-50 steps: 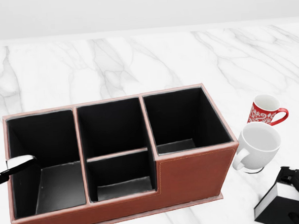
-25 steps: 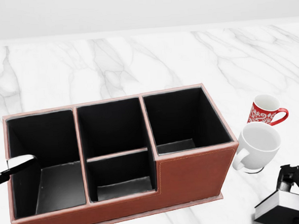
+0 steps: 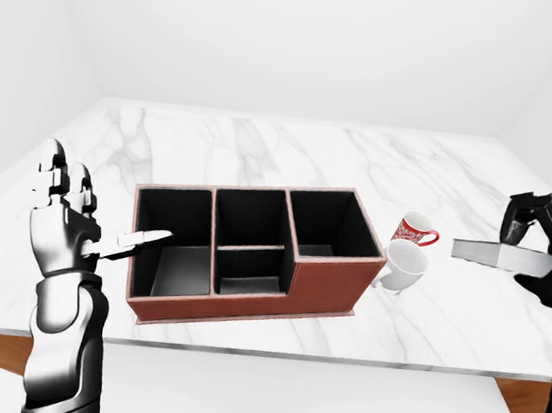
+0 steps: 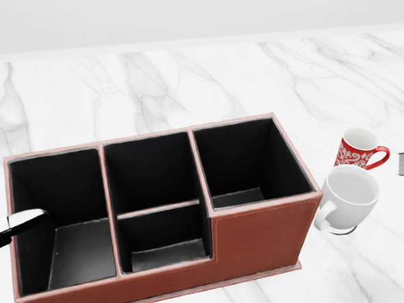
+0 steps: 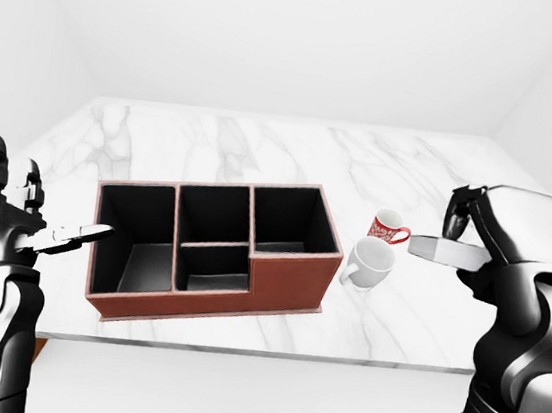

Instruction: Pick up the book and place it in the right compartment of the caddy.

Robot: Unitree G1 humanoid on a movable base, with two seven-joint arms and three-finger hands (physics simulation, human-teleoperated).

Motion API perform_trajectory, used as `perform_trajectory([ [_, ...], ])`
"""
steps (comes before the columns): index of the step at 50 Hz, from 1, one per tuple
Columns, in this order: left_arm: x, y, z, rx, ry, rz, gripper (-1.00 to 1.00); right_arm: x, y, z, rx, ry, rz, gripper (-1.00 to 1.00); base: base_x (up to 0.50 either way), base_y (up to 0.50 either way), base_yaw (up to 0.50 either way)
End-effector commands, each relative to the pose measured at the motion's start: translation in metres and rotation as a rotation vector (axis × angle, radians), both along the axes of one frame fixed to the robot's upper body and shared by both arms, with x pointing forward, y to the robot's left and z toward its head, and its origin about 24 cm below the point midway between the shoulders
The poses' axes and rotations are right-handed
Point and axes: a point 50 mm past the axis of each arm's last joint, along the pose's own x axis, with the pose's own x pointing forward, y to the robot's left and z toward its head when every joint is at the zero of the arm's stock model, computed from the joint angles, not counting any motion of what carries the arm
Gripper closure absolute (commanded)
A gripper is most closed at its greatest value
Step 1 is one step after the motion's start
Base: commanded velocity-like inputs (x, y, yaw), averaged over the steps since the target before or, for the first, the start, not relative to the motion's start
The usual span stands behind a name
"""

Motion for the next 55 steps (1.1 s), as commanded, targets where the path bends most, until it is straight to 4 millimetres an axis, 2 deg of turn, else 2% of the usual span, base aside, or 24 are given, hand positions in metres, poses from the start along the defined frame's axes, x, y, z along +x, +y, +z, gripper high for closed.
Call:
perform_trajectory([
  [1,0.001,-0.001,0.0,-0.001,0.001,-0.003,-1.0,0.029,0.036,0.087,-0.033,-0.244,0.255,1.0,0.0,0.0,0.0],
  [3,0.002,0.0,-0.002,-0.002,0.008,-0.001,-1.0,0.048,0.039,0.093,0.011,-0.206,0.291,1.0,0.0,0.0,0.0],
  [4,0.002,-0.001,0.0,0.0,0.002,0.0,-1.0,0.06,0.048,0.106,0.071,-0.223,0.37,1.0,0.0,0.0,0.0],
  [8,0.002,-0.001,-0.002,-0.002,0.008,-0.001,-1.0,0.087,0.058,0.126,0.146,-0.184,0.432,1.0,0.0,0.0,0.0],
  [11,0.002,0.0,-0.002,-0.003,0.01,-0.001,-1.0,0.098,0.065,0.13,0.196,-0.162,0.475,1.0,0.0,0.0,0.0],
  [15,0.002,-0.001,-0.003,-0.004,0.013,-0.002,-1.0,0.117,0.072,0.124,0.242,-0.085,0.483,1.0,0.0,0.0,0.0],
  [22,0.002,-0.002,-0.003,-0.003,0.015,-0.004,-1.0,0.136,0.092,0.135,0.308,-0.038,0.535,1.0,0.0,0.0,0.0],
  [29,0.003,-0.002,-0.004,-0.003,0.019,-0.005,-1.0,0.145,0.111,0.138,0.332,0.0,0.577,1.0,0.0,0.0,0.0],
  [36,0.003,-0.003,-0.004,-0.004,0.017,-0.009,-1.0,0.149,0.137,0.126,0.336,0.036,0.648,1.0,0.0,0.0,0.0],
  [46,0.003,-0.002,-0.004,-0.007,0.019,-0.008,-1.0,0.15,0.167,0.13,0.324,0.052,0.722,1.0,0.0,0.0,0.0],
  [55,0.004,-0.001,-0.006,-0.01,0.025,-0.007,-1.0,0.151,0.178,0.114,0.297,0.083,0.725,1.0,0.0,0.0,0.0],
])
